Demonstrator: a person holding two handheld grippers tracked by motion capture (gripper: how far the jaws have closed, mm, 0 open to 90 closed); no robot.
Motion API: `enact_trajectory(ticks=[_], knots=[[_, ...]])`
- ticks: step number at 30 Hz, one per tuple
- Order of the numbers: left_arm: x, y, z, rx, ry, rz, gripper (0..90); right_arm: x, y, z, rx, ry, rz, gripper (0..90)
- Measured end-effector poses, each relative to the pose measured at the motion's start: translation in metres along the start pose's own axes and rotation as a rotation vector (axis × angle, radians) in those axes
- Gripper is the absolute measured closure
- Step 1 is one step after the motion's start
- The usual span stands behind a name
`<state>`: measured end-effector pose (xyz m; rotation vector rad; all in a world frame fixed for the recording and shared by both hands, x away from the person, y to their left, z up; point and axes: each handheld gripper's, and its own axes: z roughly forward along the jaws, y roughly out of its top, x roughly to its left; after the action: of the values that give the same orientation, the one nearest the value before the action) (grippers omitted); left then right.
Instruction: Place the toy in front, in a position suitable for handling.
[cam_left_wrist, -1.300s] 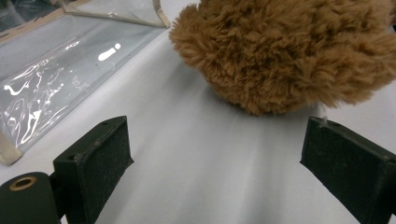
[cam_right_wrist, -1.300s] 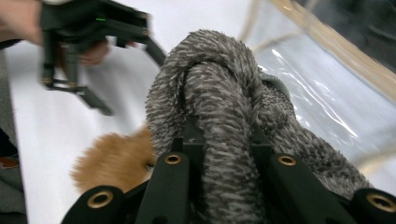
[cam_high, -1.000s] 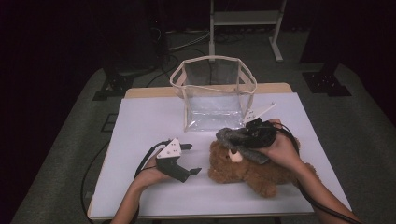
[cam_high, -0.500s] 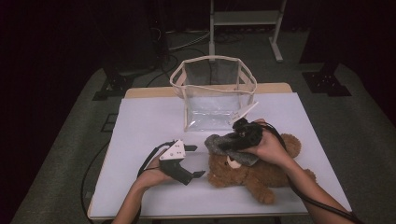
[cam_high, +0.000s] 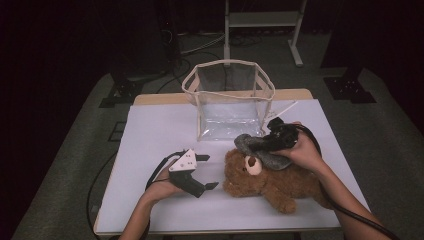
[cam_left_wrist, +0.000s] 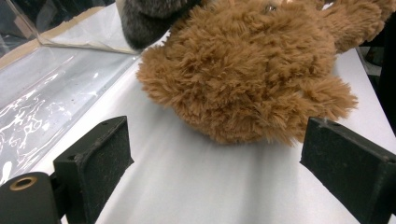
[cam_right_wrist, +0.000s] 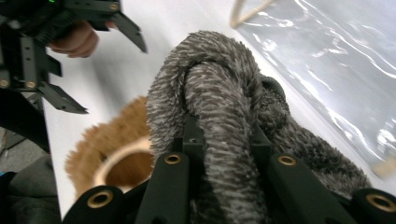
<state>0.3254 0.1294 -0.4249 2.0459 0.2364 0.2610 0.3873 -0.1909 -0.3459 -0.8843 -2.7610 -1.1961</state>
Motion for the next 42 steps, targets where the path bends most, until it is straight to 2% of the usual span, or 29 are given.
enact_trajectory(ticks=[1,5,8,9,10,11,15,17,19,23,25,29,32,36,38,39,42], knots=[[0.000,0.000,0.001,0.000,-0.001,0.004,7.7,-0.004,-0.003,-0.002,0.006,-0.015,0.009,75.5],[-0.001,0.001,0.001,-0.002,-0.003,0.006,7.7,-0.007,-0.006,0.001,0.024,-0.016,0.014,75.5],[-0.003,0.004,0.000,-0.014,-0.010,0.007,7.7,-0.002,-0.005,0.009,0.039,0.001,0.000,75.6],[-0.004,0.007,-0.001,-0.020,-0.016,0.015,7.7,0.004,-0.003,0.012,0.045,0.036,-0.015,75.7],[-0.004,0.007,-0.001,-0.020,-0.016,0.015,7.7,0.004,-0.003,0.012,0.045,0.036,-0.015,75.7],[-0.005,0.008,0.000,-0.024,-0.018,0.021,7.7,0.011,-0.001,0.013,0.054,0.065,-0.034,75.7],[-0.007,0.009,0.002,-0.016,-0.024,0.026,7.7,0.018,0.007,0.020,0.072,0.068,-0.064,75.7],[-0.008,0.009,0.002,-0.013,-0.025,0.031,7.7,0.018,0.010,0.024,0.076,0.072,-0.059,75.7],[-0.008,0.010,0.002,-0.021,-0.027,0.034,7.7,0.017,0.016,0.038,0.084,0.096,-0.044,75.7],[-0.007,0.008,0.002,-0.014,-0.026,0.031,7.7,0.017,0.019,0.047,0.085,0.111,-0.049,75.7],[-0.007,0.008,0.002,-0.014,-0.025,0.024,7.7,0.016,0.019,0.046,0.088,0.111,-0.047,75.7],[-0.006,0.008,-0.001,-0.012,-0.020,0.025,7.7,0.010,0.014,0.031,0.071,0.093,-0.042,75.7],[-0.007,0.008,0.000,-0.011,-0.022,0.023,7.7,0.004,0.005,0.015,0.073,0.060,-0.030,75.5],[-0.007,0.007,0.003,0.001,-0.029,0.026,7.7,0.000,-0.006,0.002,0.071,0.046,-0.014,75.5],[-0.007,0.007,0.004,0.000,-0.030,0.023,7.7,0.001,-0.009,0.003,0.064,0.055,-0.016,75.5],[-0.007,0.007,0.005,0.001,-0.030,0.022,7.7,0.005,-0.008,0.007,0.058,0.062,-0.038,75.5],[-0.008,0.006,0.006,0.006,-0.034,0.024,7.7,0.010,-0.003,0.013,0.052,0.079,-0.052,75.5]])
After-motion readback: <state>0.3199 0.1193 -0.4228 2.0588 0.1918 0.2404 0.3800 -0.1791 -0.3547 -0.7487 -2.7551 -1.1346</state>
